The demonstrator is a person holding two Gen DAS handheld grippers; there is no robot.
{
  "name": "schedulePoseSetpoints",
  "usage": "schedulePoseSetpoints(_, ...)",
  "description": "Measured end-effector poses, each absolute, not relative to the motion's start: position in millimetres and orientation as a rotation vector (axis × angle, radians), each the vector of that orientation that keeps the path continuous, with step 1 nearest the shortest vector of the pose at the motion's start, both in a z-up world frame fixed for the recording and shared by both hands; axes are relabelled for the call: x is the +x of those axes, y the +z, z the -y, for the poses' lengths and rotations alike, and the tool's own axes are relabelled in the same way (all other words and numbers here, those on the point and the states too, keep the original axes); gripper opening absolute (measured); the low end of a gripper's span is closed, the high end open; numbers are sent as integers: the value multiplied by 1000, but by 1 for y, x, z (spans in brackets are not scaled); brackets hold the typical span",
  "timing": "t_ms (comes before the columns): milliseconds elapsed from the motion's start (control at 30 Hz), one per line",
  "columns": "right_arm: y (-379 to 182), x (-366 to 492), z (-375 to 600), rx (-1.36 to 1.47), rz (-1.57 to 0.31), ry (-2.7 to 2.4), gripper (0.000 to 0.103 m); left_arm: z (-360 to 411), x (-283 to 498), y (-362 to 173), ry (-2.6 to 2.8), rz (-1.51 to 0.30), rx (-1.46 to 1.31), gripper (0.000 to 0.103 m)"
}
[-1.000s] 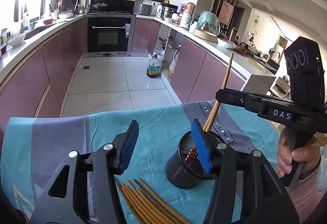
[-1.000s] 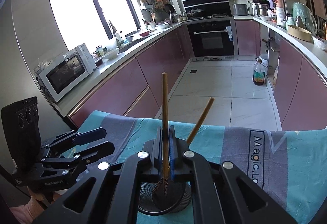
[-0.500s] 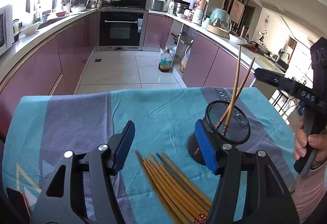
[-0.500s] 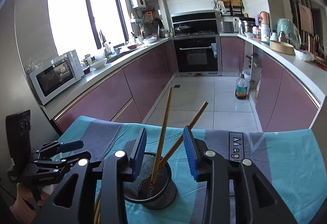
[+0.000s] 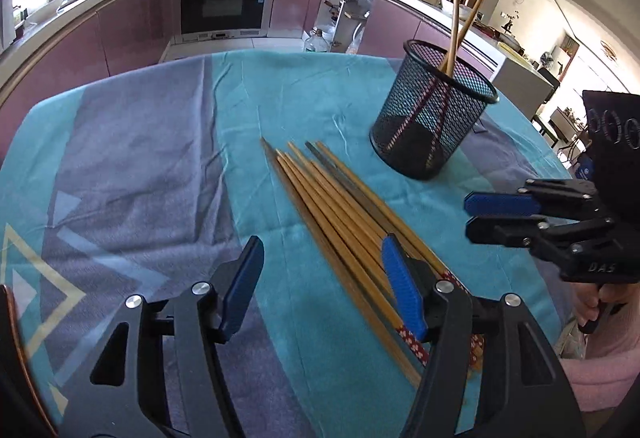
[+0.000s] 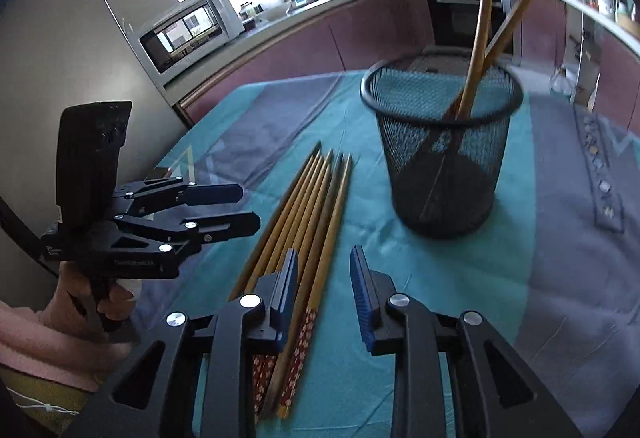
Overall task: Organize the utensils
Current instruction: 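Move both tools back down to the remaining chopsticks on the cloth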
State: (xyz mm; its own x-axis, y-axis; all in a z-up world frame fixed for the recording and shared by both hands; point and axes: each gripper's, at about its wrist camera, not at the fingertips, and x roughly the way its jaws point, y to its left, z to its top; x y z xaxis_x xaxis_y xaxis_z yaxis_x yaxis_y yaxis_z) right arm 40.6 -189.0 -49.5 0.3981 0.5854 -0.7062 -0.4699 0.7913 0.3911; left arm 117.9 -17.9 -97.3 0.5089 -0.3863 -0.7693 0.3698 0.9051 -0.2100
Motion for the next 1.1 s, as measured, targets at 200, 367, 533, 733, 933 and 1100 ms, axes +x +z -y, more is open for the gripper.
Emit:
schedulePoseSetpoints(200, -72, 25, 180, 163, -1022, 691, 22, 32, 103, -111, -561, -985, -43, 55)
schedulePoseSetpoints(367, -76, 16, 169, 193, -1029, 721, 22, 38, 97, -116, -619, -1002, -59, 55)
schedulePoseSetpoints(533, -79, 4, 154, 187, -1037, 772, 22, 45, 90, -117, -668, -1017, -54, 50)
schedulePoseSetpoints(733, -79, 7, 153, 174, -1030, 760, 21, 39, 90, -117, -672, -1024, -61, 44)
schedulePoseSetpoints(933, -78, 28, 149, 137, -977, 632, 21, 38, 101, -116, -602, -1007, -33, 44)
schedulePoseSetpoints(1100, -75, 34, 139, 67, -959, 592, 21, 40, 113, -115, -544, -995, 19, 38)
